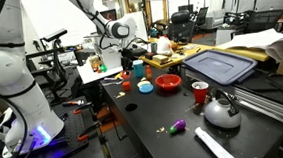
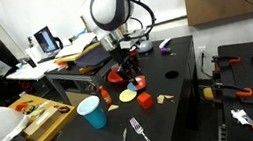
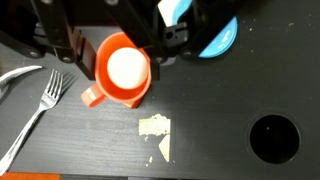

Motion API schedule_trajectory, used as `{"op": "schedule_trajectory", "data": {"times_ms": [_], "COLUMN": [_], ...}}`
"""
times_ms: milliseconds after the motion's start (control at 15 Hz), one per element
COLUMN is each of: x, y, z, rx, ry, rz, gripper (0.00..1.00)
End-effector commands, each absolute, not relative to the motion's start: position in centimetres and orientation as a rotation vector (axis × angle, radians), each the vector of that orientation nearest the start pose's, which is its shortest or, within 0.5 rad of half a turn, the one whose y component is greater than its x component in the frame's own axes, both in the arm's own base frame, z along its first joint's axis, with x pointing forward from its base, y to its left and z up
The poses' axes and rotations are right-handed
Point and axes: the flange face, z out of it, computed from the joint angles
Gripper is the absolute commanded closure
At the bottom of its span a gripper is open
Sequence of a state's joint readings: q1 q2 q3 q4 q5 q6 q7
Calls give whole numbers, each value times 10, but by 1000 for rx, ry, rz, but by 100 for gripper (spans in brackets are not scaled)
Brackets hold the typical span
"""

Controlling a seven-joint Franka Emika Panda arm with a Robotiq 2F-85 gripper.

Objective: Put the cup on top of the block

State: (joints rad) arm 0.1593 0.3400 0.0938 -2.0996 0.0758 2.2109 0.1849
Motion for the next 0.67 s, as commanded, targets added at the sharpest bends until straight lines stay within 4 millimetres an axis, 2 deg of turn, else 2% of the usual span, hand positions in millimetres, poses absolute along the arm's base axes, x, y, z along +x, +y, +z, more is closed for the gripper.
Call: {"op": "schedule_trajectory", "data": {"times_ms": [0,267,600], "x": [527,527,531], "y": [149,156,159], "z": [224,208,208], "rx": [-3101,-3108,-3142], "ry": [-13,-28,-16], "rz": [425,445,387], "gripper": [71,71,71]}}
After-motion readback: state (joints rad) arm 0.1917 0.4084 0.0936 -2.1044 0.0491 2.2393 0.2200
